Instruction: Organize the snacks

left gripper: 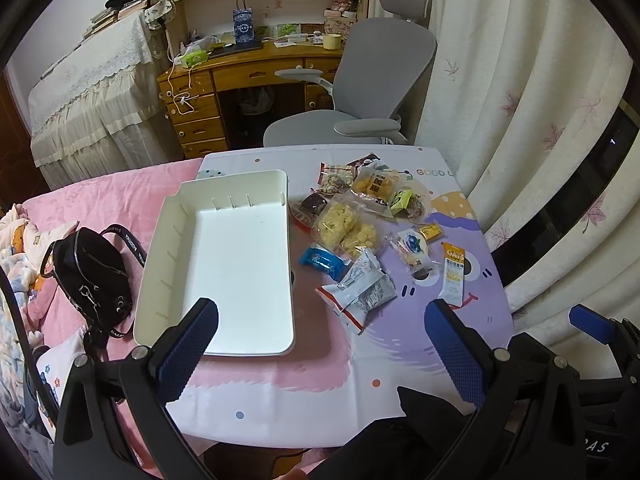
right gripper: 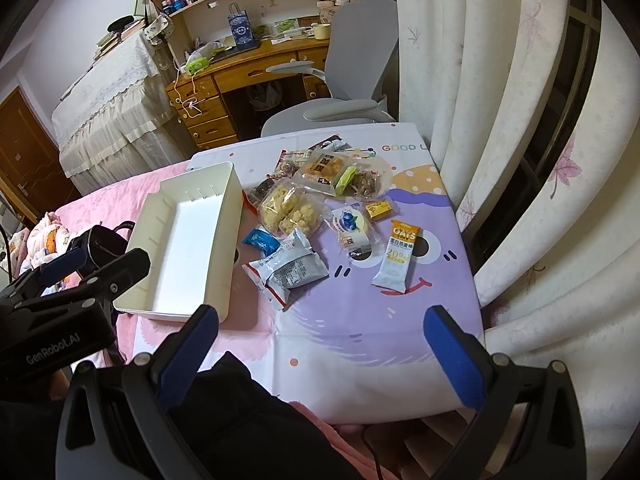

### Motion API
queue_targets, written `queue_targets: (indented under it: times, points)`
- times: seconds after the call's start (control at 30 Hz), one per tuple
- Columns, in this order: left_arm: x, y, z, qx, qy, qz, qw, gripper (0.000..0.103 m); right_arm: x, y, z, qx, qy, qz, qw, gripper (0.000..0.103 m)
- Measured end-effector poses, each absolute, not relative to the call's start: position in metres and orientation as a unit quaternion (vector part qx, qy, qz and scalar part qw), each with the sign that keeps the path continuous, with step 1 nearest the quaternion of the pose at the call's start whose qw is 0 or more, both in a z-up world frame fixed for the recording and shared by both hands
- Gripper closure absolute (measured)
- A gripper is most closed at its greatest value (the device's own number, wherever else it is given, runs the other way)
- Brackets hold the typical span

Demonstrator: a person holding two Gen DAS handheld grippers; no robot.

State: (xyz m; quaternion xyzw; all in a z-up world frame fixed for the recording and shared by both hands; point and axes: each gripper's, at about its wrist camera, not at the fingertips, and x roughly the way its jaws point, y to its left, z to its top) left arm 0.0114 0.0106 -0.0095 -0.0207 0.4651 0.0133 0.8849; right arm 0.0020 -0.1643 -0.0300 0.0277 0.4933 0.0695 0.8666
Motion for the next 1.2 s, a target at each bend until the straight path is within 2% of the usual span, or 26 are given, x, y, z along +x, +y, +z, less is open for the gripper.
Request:
queue_targets:
  times: [0.57, 1.2]
  points:
    - [0.011, 0.044, -0.013, -0.033, 0.465, -0.020, 0.885, 0.001, -0.004, -0.149, -0.039, 0.047, 0.505, 0.019, 0.862, 0.002]
    - [0.041, 0.038, -0.013, 0.026, 0.470, -0.126, 0.873, 0.001, -0.003, -0.151, -0.036, 0.092, 0.474, -0.043, 0.874, 0.007]
